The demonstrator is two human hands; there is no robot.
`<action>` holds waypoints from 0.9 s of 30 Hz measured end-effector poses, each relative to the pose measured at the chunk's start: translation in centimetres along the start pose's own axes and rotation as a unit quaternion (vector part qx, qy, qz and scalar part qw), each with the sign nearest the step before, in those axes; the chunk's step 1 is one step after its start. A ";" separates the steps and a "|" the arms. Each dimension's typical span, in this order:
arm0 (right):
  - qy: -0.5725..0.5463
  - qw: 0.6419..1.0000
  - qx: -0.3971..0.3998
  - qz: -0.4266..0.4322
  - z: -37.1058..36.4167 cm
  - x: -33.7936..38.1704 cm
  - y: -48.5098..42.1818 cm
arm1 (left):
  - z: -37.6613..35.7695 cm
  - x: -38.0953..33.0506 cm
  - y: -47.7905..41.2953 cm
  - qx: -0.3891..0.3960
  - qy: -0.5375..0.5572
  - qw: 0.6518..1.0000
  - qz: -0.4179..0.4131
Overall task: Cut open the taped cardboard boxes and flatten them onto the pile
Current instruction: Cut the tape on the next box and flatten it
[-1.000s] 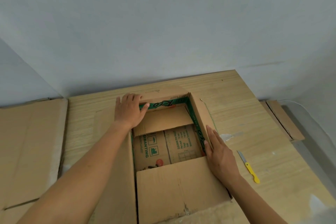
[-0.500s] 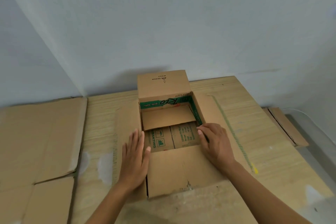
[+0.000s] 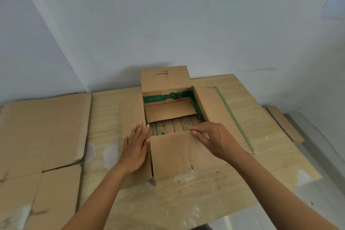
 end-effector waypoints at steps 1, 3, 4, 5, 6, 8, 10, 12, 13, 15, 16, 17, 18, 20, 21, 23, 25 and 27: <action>-0.012 1.000 -0.005 -0.004 0.7 0.2 0.5 | 0.0 0.1 0.0 0.004 -0.003 1.000 -0.003; -0.053 0.998 0.000 -0.027 2.4 0.9 1.6 | 0.0 0.2 -0.1 0.005 -0.008 1.000 -0.008; -0.073 0.996 0.019 -0.041 3.0 1.1 2.3 | 0.0 0.3 -0.2 0.006 -0.010 1.000 -0.005; -0.090 0.993 0.052 -0.056 3.5 1.1 3.1 | 0.0 0.3 -0.3 0.005 -0.013 1.000 -0.001; -0.100 0.988 0.092 -0.067 3.8 1.1 3.9 | -0.1 0.3 -0.4 0.003 -0.015 1.000 0.002; -0.109 0.977 0.169 -0.072 4.2 1.1 5.5 | -0.2 0.2 -0.4 -0.004 -0.014 1.000 0.000; -0.144 0.955 0.245 -0.084 4.1 0.8 6.8 | -0.4 0.0 -0.1 -0.013 -0.010 1.000 -0.001; -0.149 0.939 0.296 -0.093 3.1 0.9 7.8 | -0.6 -0.1 0.3 -0.032 -0.010 0.999 0.002; -0.118 0.940 0.306 -0.098 2.2 0.7 8.1 | -0.8 -0.2 0.5 -0.044 -0.009 0.999 0.006; -0.045 0.953 0.283 -0.096 0.0 0.3 8.3 | -1.1 -0.2 1.0 -0.066 0.001 0.998 0.015; -0.017 0.958 0.272 -0.090 -1.2 0.3 8.3 | -1.2 -0.2 1.3 -0.076 0.007 0.997 0.021; 0.008 0.959 0.272 -0.082 -2.5 0.3 8.3 | -1.3 -0.1 1.7 -0.086 0.011 0.996 0.028; 0.034 0.957 0.279 -0.073 -3.8 0.1 8.3 | -1.4 0.0 2.1 -0.094 0.014 0.995 0.032; 0.087 0.961 0.257 -0.060 -5.6 -0.4 8.3 | -1.5 0.3 2.9 -0.110 0.017 0.993 0.047; 0.107 0.966 0.230 -0.055 -6.2 -0.7 8.1 | -1.5 0.8 3.2 -0.116 0.022 0.991 0.060; 0.130 0.980 0.146 -0.040 -7.0 -0.9 8.0 | -1.1 1.6 3.9 -0.128 0.037 0.986 0.102; 0.151 0.985 0.070 -0.037 -7.5 -1.3 8.0 | -0.5 2.2 4.5 -0.139 0.081 0.975 0.151; 0.148 0.987 0.051 -0.038 -7.8 -1.4 8.1 | 0.8 2.6 5.0 -0.166 0.190 0.946 0.202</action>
Point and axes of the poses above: each hand's wrist, its own y-axis away from the middle knuckle, its own z-axis out of the back of the hand, x = y × z, the point moved 4 cm from there along -y, towards the middle knuckle, and after that the axes turned 8 degrees about y, right-handed, at the moved point
